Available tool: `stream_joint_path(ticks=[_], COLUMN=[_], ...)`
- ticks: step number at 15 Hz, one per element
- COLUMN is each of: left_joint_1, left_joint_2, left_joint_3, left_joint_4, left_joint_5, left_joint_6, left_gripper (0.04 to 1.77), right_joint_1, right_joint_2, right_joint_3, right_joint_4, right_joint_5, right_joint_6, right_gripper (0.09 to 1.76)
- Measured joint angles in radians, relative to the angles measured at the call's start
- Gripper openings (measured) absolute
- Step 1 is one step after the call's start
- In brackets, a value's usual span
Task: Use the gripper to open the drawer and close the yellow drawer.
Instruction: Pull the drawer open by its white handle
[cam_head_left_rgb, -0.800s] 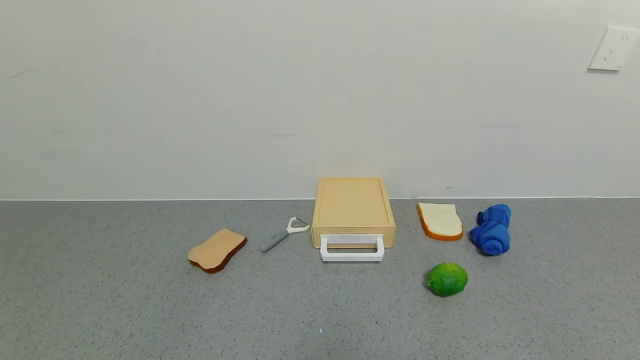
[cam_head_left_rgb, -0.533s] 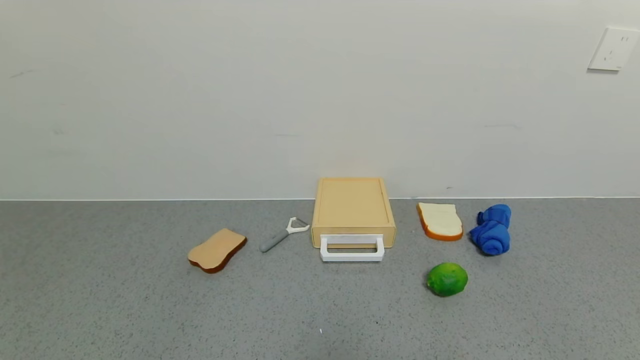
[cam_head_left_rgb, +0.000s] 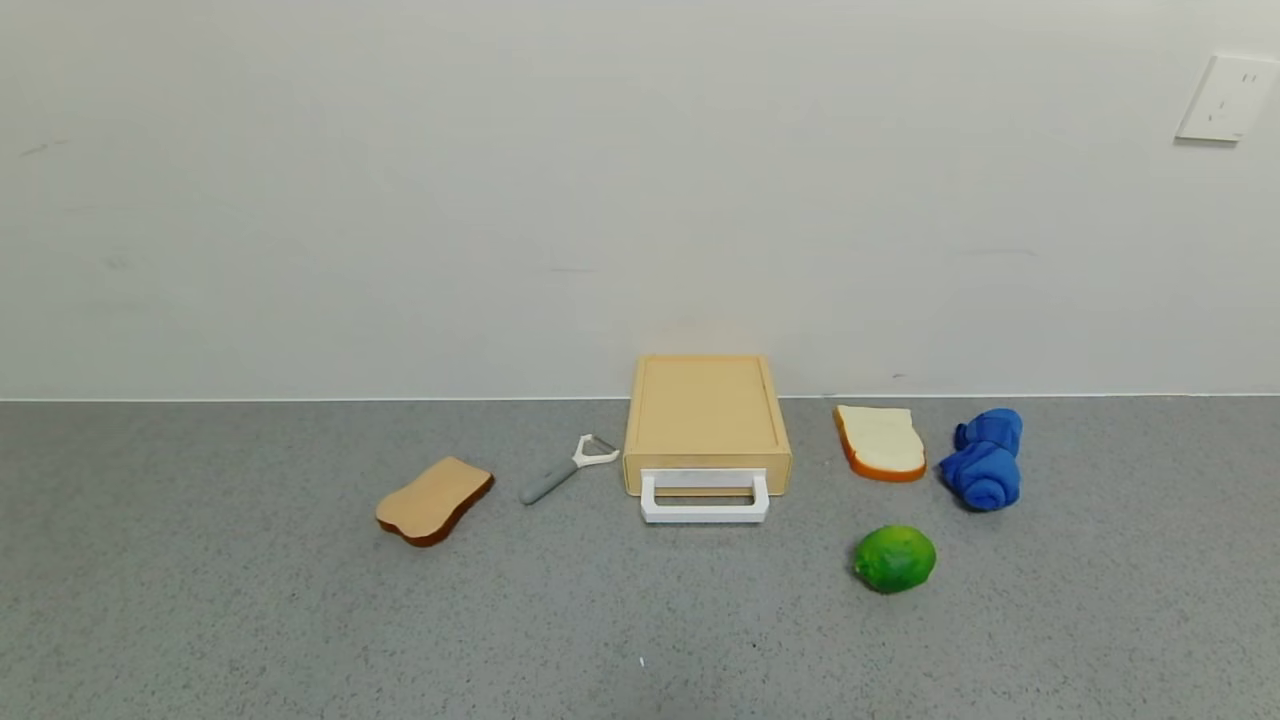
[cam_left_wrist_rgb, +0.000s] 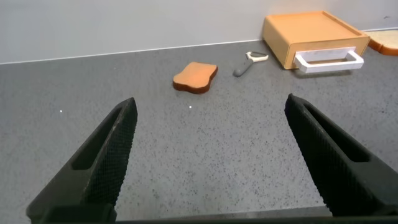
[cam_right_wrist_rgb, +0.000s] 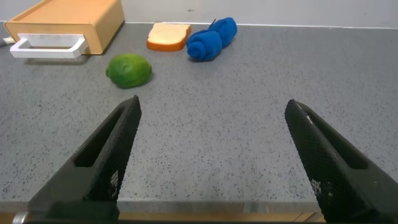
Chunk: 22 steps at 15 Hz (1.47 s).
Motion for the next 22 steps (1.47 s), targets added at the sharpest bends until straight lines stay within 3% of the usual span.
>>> stream_joint_path(ticks=[3,8,14,19,22], left_joint_1=[0.0,0.001,-0.042,-0.127,-0.226], left_joint_2=[0.162,0.577,1.103,1.469,1.629], left_joint_3=[-0.147,-0.453,-0.866,-1.251,-1.382], left_joint_4=[0.024,0.07,0.323,0.543,0.586], left_joint_5=[0.012,0.029,-0.008,-0.017,-0.007], left_joint_6=[0.006,0.049,0.205,0.243,0.242], left_gripper=[1.72,1.72,1.72,1.72,1.72], right_joint_1=[0.0,0.0,0.0,0.0,0.0], right_joint_2=[0.0,0.0,0.0,0.0,0.0], right_joint_3=[0.0,0.0,0.0,0.0,0.0], right_joint_4=[0.0,0.0,0.0,0.0,0.0], right_joint_5=[0.0,0.0,0.0,0.0,0.0], right_joint_6=[0.0,0.0,0.0,0.0,0.0], right_gripper=[1.7,1.7,1.7,1.7,1.7])
